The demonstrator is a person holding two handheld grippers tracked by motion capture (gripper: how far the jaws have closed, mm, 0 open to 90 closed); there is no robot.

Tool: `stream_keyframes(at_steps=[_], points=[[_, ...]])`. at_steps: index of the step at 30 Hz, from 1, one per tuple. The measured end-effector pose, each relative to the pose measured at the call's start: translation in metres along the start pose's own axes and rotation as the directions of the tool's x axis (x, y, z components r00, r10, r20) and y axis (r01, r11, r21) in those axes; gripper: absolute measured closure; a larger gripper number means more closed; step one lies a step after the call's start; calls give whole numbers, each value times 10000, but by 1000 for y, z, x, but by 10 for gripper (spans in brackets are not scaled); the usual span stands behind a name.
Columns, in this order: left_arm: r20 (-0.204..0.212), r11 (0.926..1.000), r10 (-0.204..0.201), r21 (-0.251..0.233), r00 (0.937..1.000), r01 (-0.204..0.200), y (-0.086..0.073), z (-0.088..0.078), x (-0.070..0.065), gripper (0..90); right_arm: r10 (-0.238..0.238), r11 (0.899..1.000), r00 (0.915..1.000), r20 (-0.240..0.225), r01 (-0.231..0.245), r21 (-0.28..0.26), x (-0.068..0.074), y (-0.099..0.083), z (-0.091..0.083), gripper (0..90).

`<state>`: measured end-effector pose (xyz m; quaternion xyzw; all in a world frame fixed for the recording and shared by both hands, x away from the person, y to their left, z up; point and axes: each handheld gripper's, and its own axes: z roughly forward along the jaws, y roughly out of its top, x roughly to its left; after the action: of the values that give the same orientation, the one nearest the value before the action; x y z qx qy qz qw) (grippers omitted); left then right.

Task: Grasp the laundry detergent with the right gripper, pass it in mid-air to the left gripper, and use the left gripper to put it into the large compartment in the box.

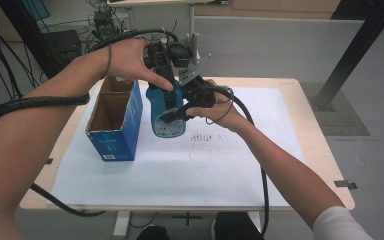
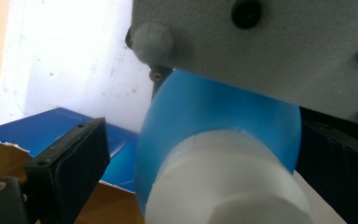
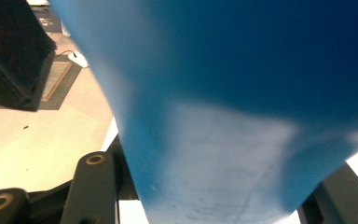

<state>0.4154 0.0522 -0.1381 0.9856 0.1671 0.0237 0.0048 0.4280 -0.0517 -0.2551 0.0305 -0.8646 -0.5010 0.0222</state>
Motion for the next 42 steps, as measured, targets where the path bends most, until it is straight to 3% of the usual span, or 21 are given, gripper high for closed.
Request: stream_keyframes(at_steps=[42], points=[[-5,10000,74,3,10000,-74,0,-6,-4,50,120,9999,9998,137,-120,-18,1,1,-4,438]])
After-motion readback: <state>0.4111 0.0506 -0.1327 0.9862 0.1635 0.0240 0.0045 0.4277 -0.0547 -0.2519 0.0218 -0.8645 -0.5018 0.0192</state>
